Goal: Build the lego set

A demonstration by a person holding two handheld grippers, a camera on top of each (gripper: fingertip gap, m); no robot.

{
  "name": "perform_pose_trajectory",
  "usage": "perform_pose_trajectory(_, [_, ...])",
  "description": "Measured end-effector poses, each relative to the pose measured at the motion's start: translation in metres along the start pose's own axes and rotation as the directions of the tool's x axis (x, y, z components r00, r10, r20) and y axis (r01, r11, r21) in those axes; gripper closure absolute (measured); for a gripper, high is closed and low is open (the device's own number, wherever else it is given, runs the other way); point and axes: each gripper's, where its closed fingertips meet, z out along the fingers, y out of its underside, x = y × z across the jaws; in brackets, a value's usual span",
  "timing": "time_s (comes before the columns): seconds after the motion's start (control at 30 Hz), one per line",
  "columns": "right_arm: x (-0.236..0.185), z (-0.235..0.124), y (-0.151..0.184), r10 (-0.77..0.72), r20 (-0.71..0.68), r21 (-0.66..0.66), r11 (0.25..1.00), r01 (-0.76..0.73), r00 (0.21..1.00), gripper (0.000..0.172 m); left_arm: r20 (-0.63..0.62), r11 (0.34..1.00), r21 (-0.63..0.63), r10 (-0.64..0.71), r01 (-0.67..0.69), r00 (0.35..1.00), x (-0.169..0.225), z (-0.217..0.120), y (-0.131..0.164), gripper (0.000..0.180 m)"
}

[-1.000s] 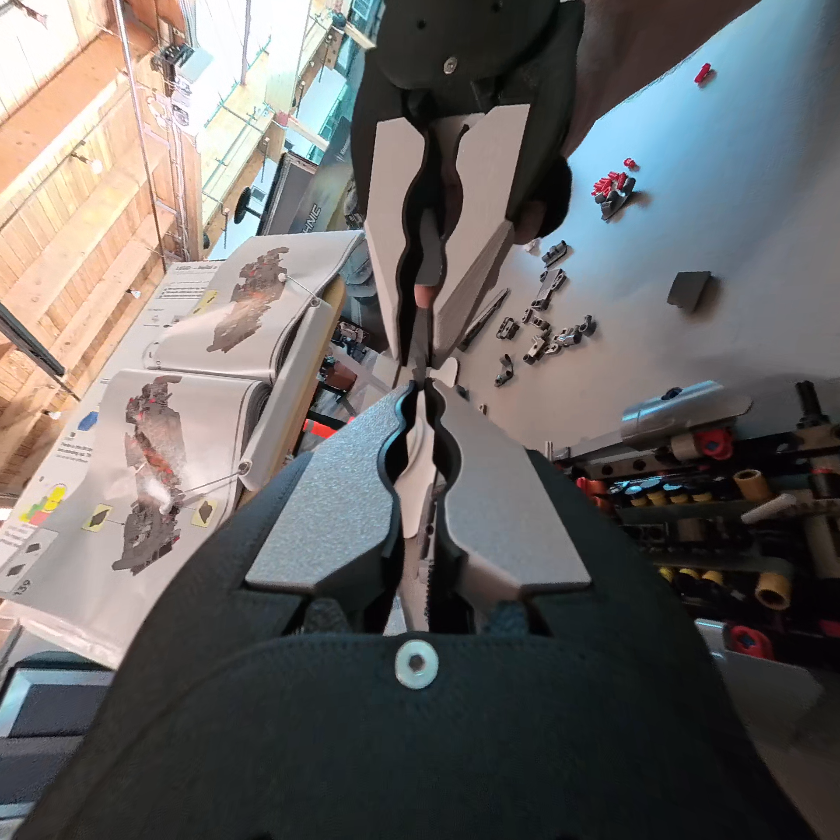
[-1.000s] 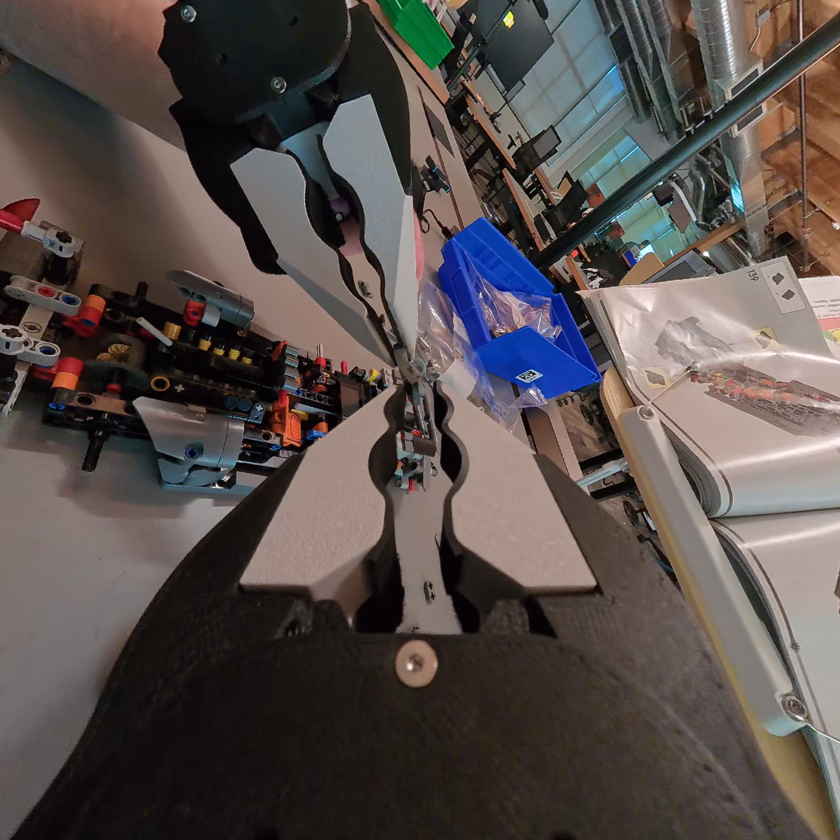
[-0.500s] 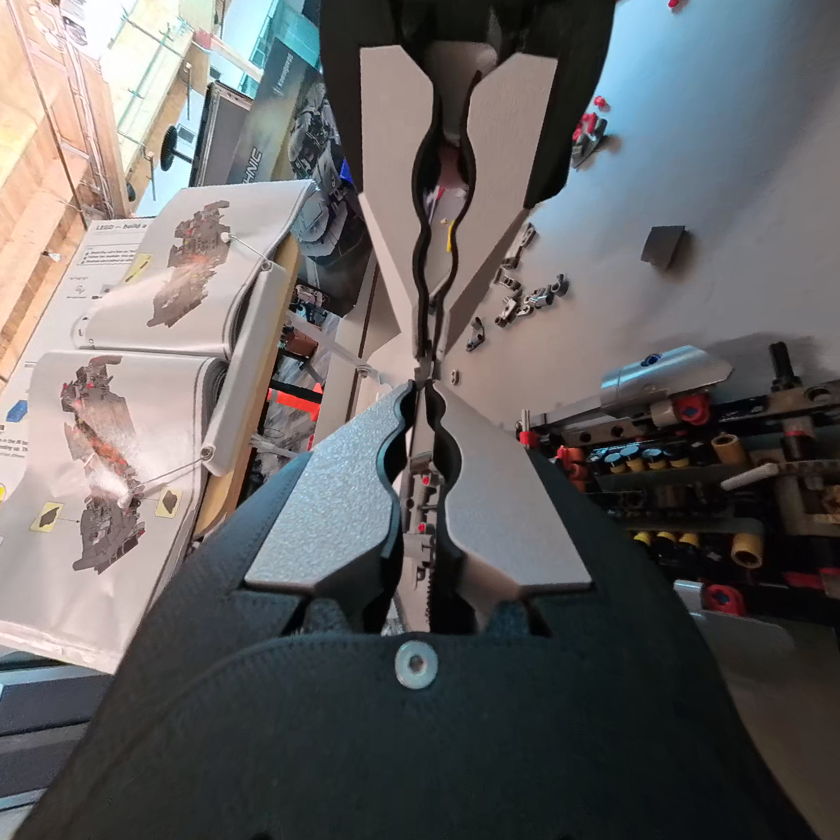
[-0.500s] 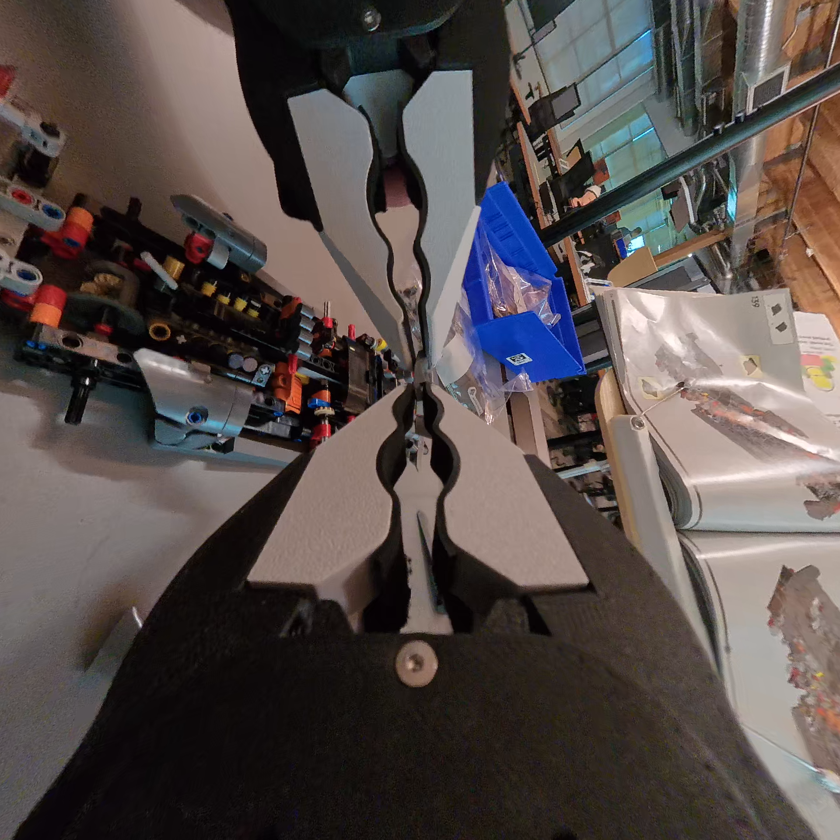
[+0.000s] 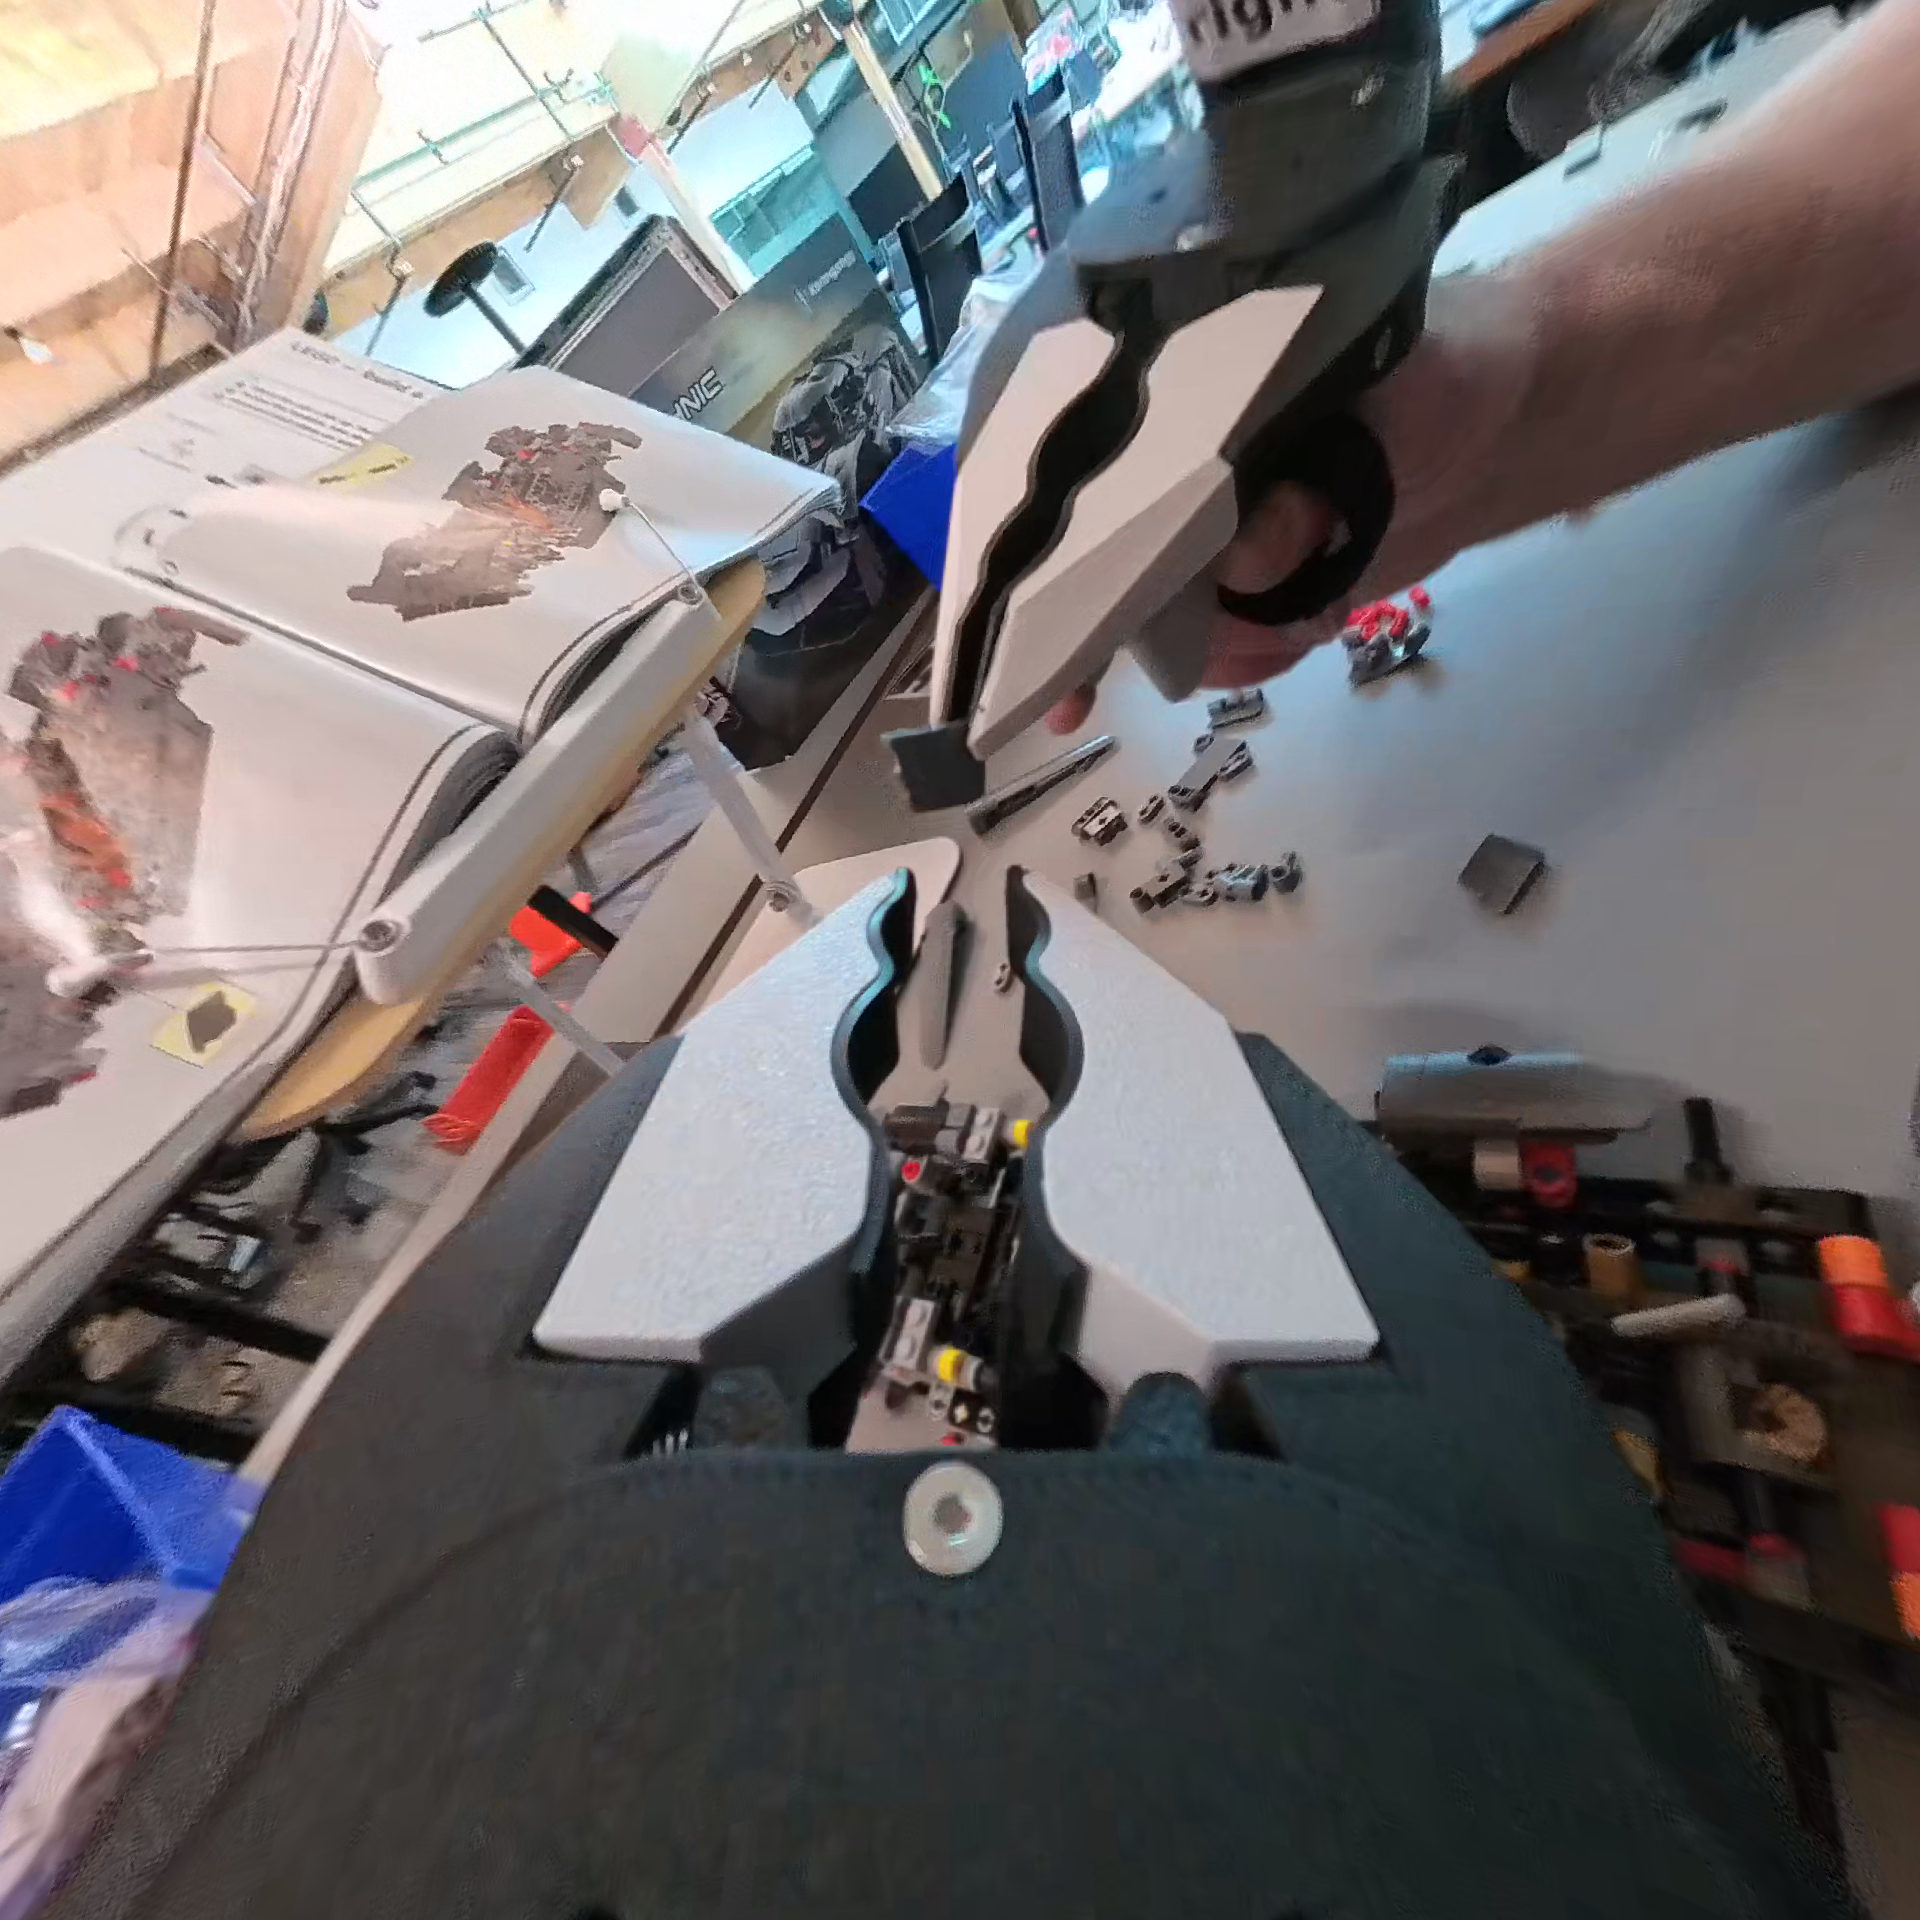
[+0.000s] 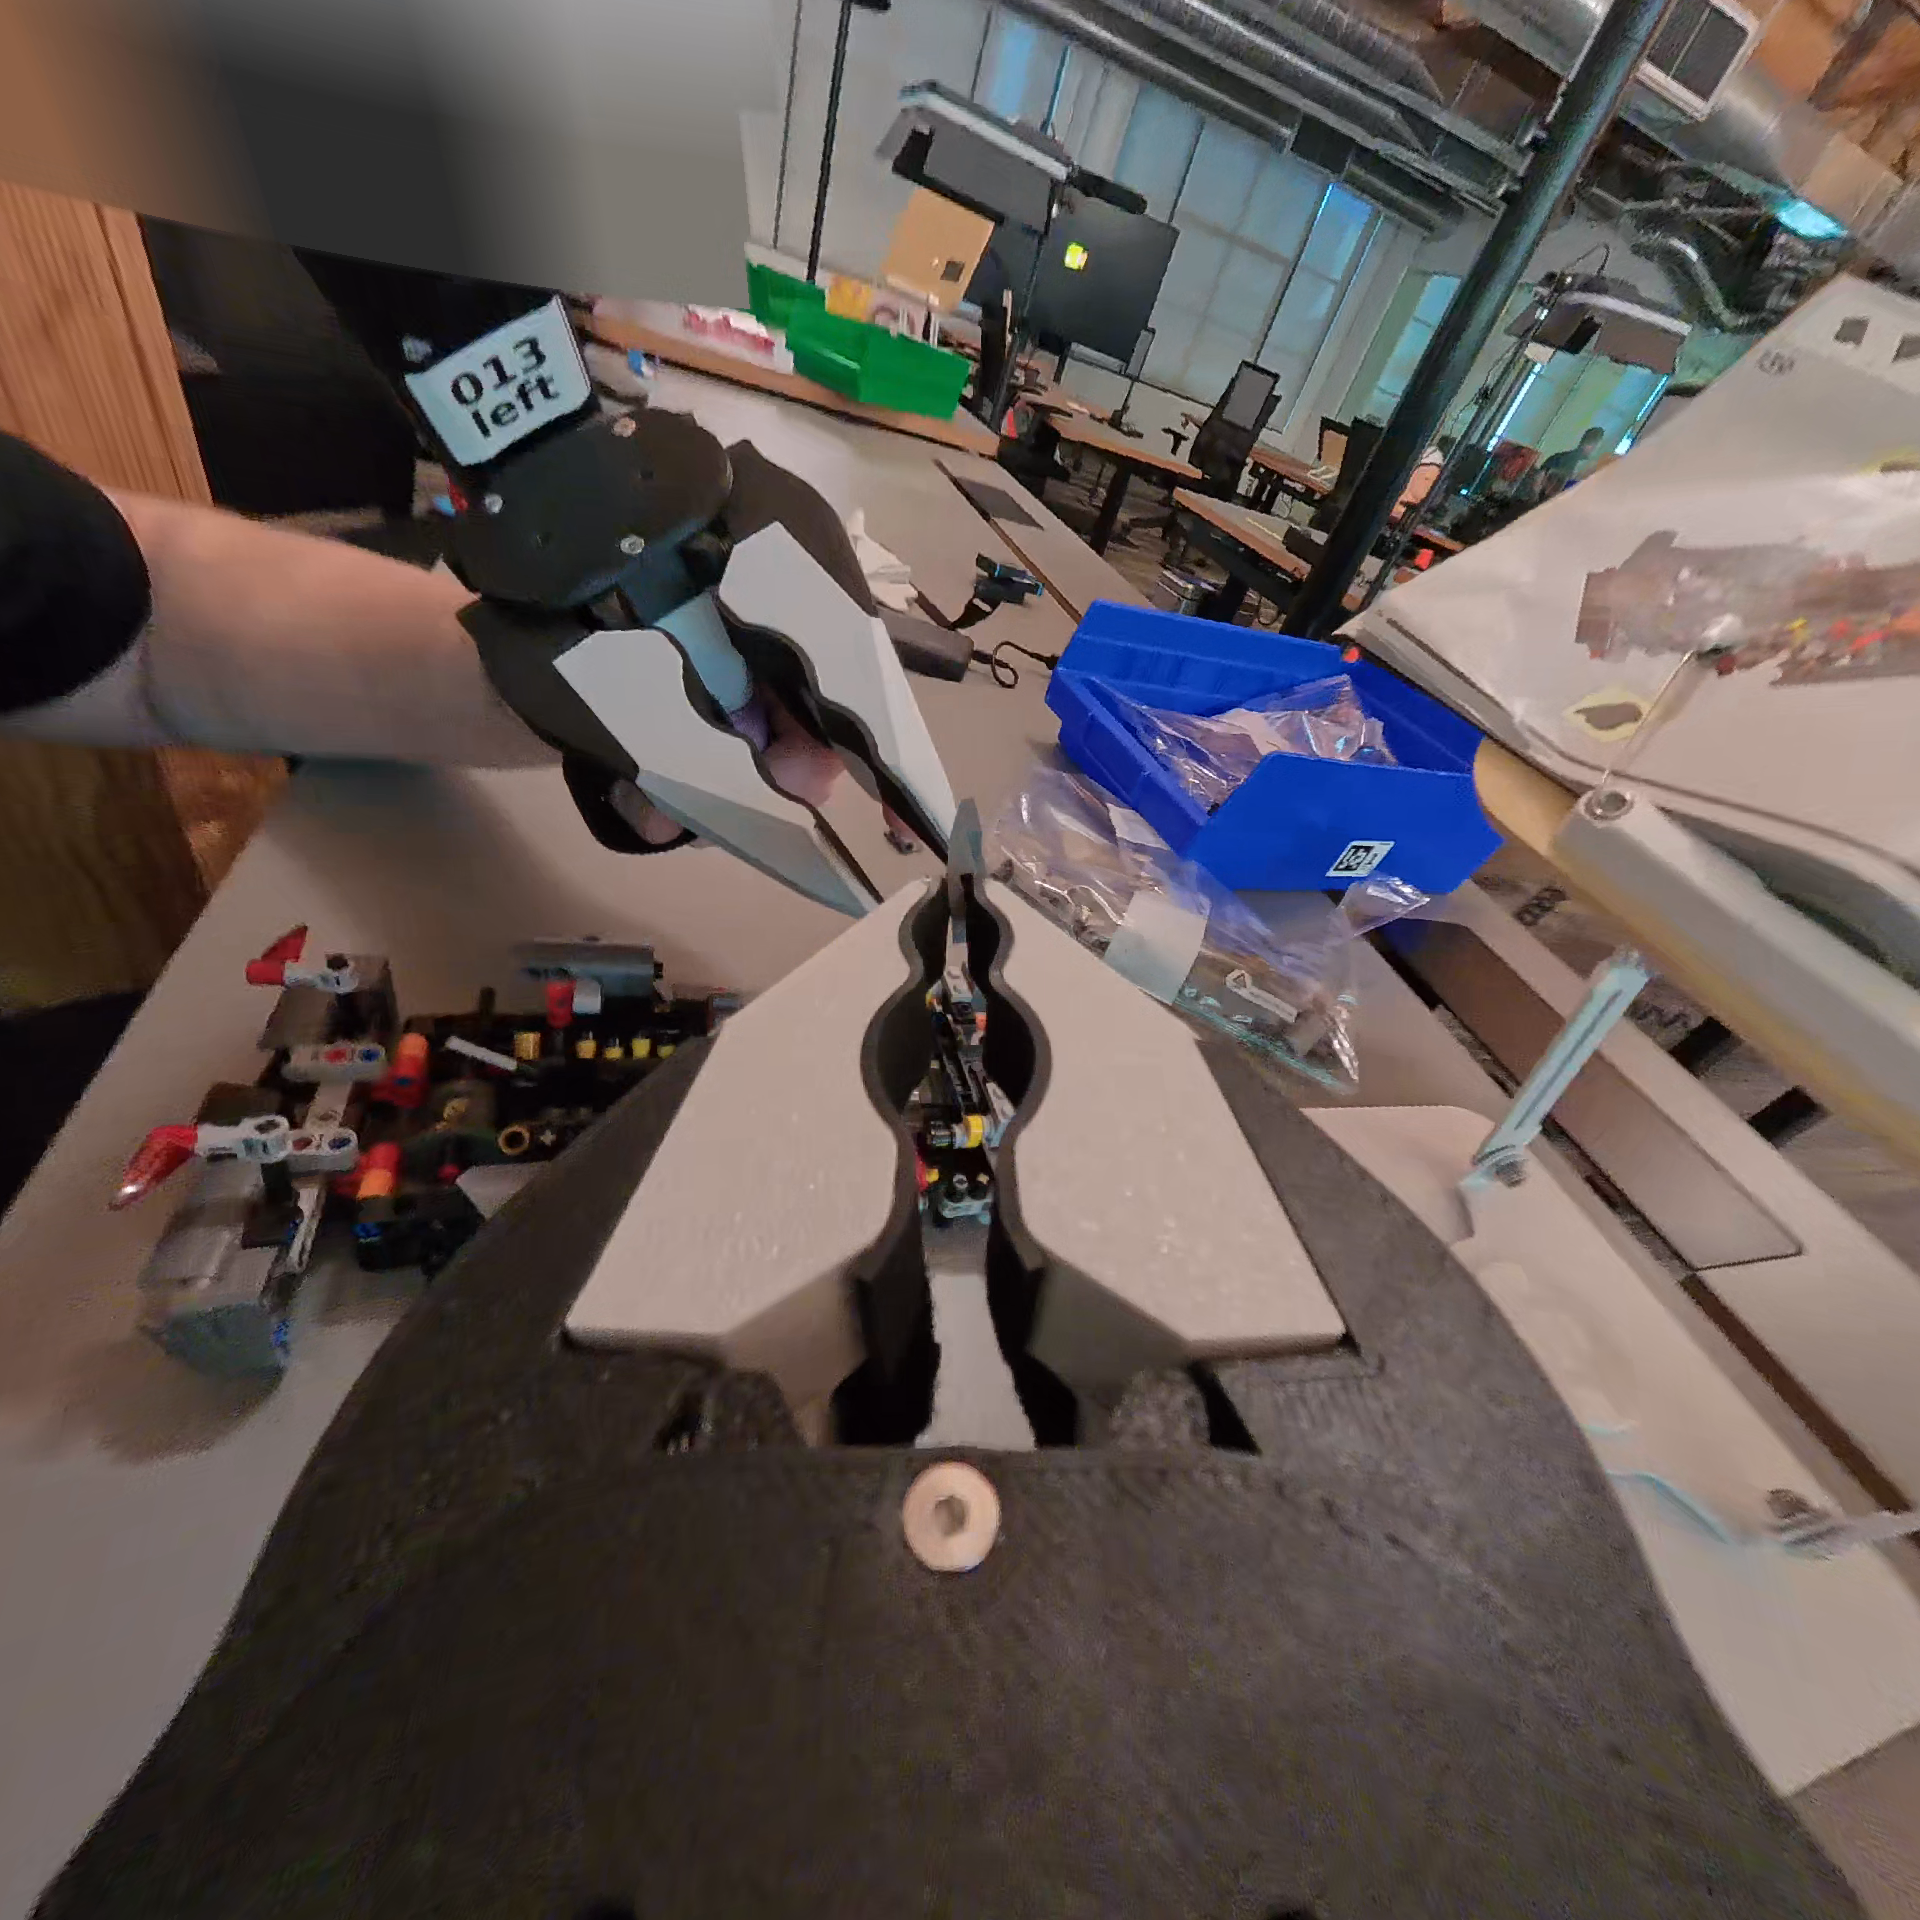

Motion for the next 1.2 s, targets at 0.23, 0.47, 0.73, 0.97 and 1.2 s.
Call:
perform_pose_trajectory(0.23, [0.023, -0.01, -0.003, 0.117, -0.025, 0.069, 0.991, -0.115, 0.993, 0.172, 0.05, 0.997, -0.002, -0.08, 0.08, 0.996, -0.029, -0.009, 0.01, 0.168])
perform_pose_trajectory(0.47, [0.038, -0.015, 0.001, 0.236, -0.014, 0.118, 0.965, -0.233, 0.972, 0.172, 0.064, 0.989, -0.008, -0.147, 0.148, 0.987, -0.05, -0.019, 0.019, 0.17])
perform_pose_trajectory(0.73, [0.033, -0.012, 0.001, 0.254, 0.018, 0.125, 0.959, -0.254, 0.967, 0.172, 0.04, 0.988, -0.022, -0.153, 0.154, 0.987, -0.043, -0.015, 0.021, 0.17])
perform_pose_trajectory(0.97, [0.025, -0.01, -0.001, 0.257, 0.062, 0.125, 0.957, -0.263, 0.965, 0.171, 0.025, 0.987, -0.023, -0.16, 0.16, 0.987, -0.041, -0.015, 0.021, 0.171])
perform_pose_trajectory(1.2, [0.015, -0.005, 0.002, 0.287, 0.119, 0.107, 0.948, -0.299, 0.951, 0.171, -0.048, 0.984, -0.022, -0.175, 0.174, 0.983, -0.028, -0.012, 0.02, 0.172])
